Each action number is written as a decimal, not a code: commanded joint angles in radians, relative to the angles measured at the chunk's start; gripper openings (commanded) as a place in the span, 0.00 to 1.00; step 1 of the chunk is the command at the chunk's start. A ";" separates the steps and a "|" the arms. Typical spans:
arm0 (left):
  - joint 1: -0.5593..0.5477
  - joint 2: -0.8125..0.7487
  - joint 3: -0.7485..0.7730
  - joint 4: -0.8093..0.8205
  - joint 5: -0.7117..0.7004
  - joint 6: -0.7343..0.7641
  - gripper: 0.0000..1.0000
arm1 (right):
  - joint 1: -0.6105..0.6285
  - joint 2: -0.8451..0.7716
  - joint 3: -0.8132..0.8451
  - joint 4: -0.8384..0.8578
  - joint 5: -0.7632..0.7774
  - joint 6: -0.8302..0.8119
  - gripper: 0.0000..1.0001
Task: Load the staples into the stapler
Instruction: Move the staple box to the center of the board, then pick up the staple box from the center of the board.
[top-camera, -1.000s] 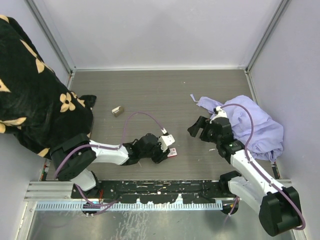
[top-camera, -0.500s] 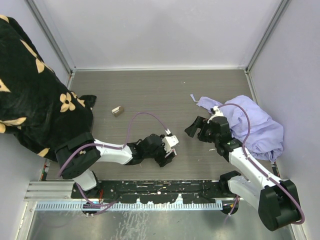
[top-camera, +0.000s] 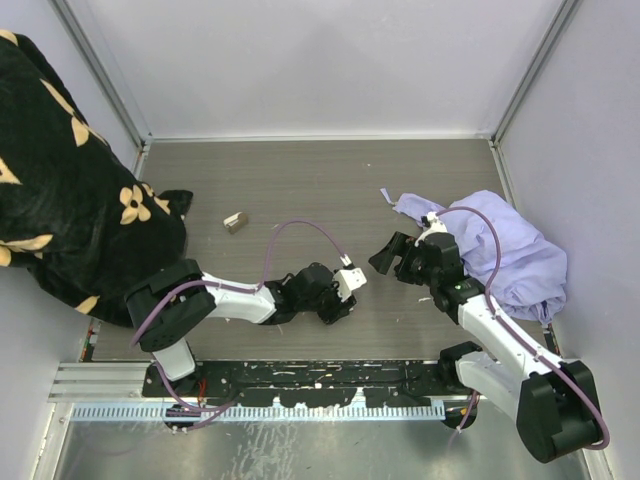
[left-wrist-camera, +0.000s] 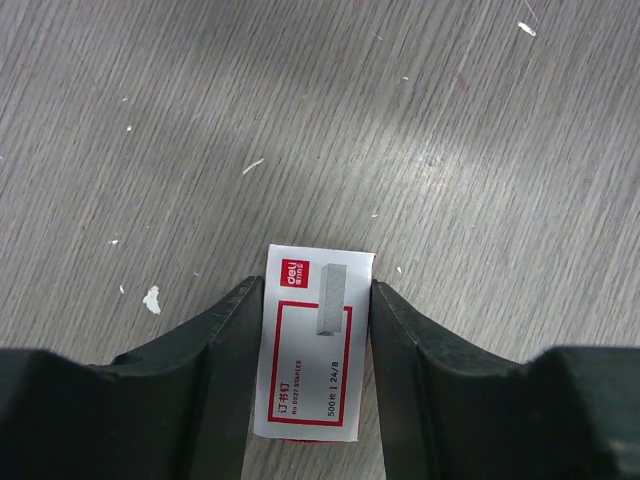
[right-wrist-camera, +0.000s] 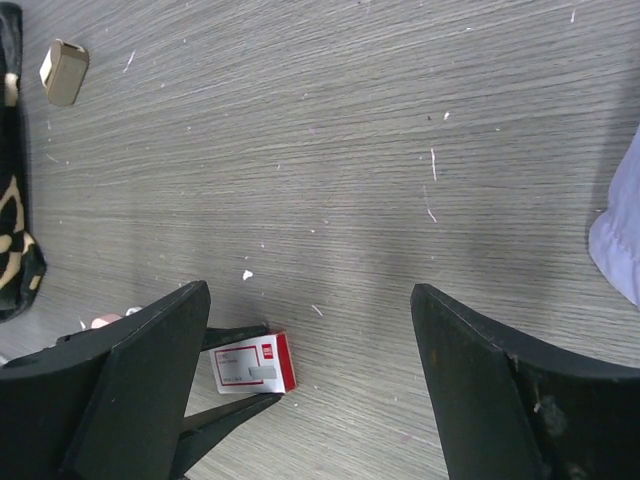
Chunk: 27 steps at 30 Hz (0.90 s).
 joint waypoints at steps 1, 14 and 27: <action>-0.001 -0.016 -0.017 -0.022 0.023 0.005 0.44 | 0.006 -0.026 0.012 0.027 -0.049 0.030 0.88; 0.000 -0.217 -0.127 0.084 0.084 -0.056 0.43 | 0.007 -0.020 -0.064 0.020 -0.370 0.141 0.63; 0.000 -0.316 -0.199 0.159 0.132 -0.099 0.43 | 0.025 0.019 -0.118 0.189 -0.614 0.227 0.52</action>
